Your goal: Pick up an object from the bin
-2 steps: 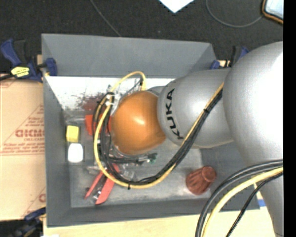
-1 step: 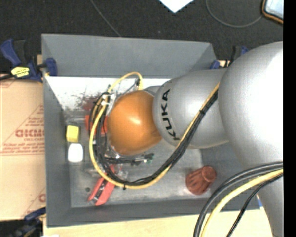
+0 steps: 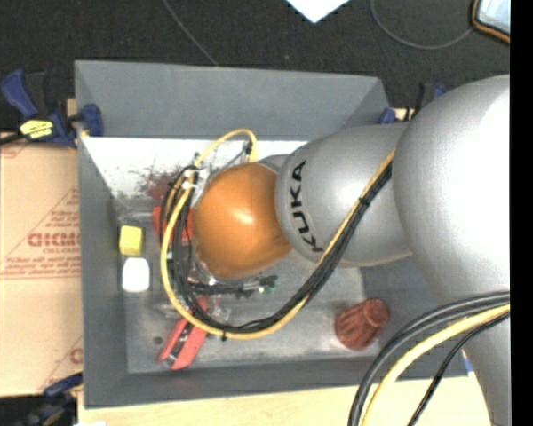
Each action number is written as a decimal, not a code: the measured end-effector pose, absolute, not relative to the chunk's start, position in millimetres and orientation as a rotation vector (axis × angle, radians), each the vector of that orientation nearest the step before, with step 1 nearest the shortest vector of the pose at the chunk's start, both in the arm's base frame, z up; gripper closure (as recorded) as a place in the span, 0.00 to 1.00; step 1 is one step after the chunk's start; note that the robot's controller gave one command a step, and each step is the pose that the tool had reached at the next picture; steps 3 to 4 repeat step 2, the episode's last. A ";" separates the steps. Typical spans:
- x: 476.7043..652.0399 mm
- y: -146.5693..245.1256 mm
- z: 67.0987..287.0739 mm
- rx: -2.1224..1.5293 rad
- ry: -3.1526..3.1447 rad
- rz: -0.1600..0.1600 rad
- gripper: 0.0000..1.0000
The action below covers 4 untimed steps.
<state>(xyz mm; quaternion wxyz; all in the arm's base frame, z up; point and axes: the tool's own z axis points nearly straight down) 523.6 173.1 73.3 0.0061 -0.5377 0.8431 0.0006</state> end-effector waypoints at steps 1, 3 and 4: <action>520.7 172.0 99.2 -1.686 2.647 0.006 1.00; 521.1 172.0 133.7 -1.687 2.646 0.004 1.00; 521.1 172.0 133.7 -1.687 2.646 0.004 1.00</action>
Offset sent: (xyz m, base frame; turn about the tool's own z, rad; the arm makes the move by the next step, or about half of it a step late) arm -0.0027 -0.0011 0.0183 0.0015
